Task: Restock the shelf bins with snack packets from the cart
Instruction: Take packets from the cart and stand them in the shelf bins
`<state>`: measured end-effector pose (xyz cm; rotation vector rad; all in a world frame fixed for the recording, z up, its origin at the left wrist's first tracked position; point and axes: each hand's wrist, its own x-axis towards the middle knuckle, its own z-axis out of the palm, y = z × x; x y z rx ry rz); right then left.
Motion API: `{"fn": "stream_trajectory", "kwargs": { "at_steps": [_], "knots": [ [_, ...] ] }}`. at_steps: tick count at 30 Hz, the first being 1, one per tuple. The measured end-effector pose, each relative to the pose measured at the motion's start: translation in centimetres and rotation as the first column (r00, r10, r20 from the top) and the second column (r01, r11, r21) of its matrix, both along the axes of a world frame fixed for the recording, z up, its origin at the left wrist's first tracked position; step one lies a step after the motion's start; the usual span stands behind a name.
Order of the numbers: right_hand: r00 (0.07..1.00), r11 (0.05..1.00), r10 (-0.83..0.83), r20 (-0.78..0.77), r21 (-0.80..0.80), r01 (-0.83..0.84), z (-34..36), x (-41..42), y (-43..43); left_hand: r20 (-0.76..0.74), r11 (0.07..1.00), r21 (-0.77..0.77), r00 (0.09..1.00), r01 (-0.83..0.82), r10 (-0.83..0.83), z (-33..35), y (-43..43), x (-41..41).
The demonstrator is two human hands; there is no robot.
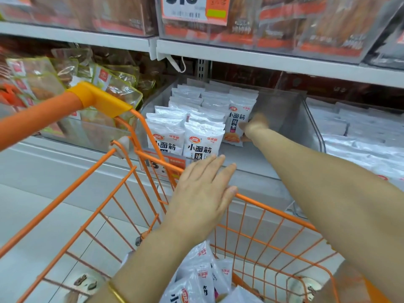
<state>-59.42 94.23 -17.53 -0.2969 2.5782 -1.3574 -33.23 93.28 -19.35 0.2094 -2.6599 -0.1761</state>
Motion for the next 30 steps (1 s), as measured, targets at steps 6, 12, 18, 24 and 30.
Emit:
{"fn": "stream_trajectory", "kwargs": {
  "at_steps": [6, 12, 18, 24, 30],
  "knots": [
    [0.995, 0.988, 0.063, -0.082, 0.146, -0.050, 1.0, 1.1, 1.0, -0.006, 1.000, -0.016, 1.000, 0.004, -0.004, 0.1, -0.1, 0.1],
    [0.952, 0.963, 0.243, -0.186, -0.075, -0.260, 6.5, 9.5, 8.1, 0.009, 1.000, -0.002, 1.000, -0.009, 0.009, 0.1, 0.0, 0.1],
    [0.577, 0.536, 0.733, 0.360, 0.215, -0.816, 4.1, 20.6, 15.3, -0.011, 1.000, -0.011, 1.000, -0.014, 0.014, 0.6, 0.9, 0.2],
    [0.498, -0.042, 0.683, 0.535, 0.709, -0.704, -6.4, 22.3, 15.3, 0.016, 0.998, 0.055, 1.000, 0.017, -0.018, 0.9, 1.4, 0.6],
    [0.506, -0.087, 0.608, 0.612, 0.685, -0.723, -7.4, 22.9, 15.9, -0.052, 0.993, 0.105, 0.997, 0.056, -0.051, 1.0, 1.2, 0.9]
  ]
}}
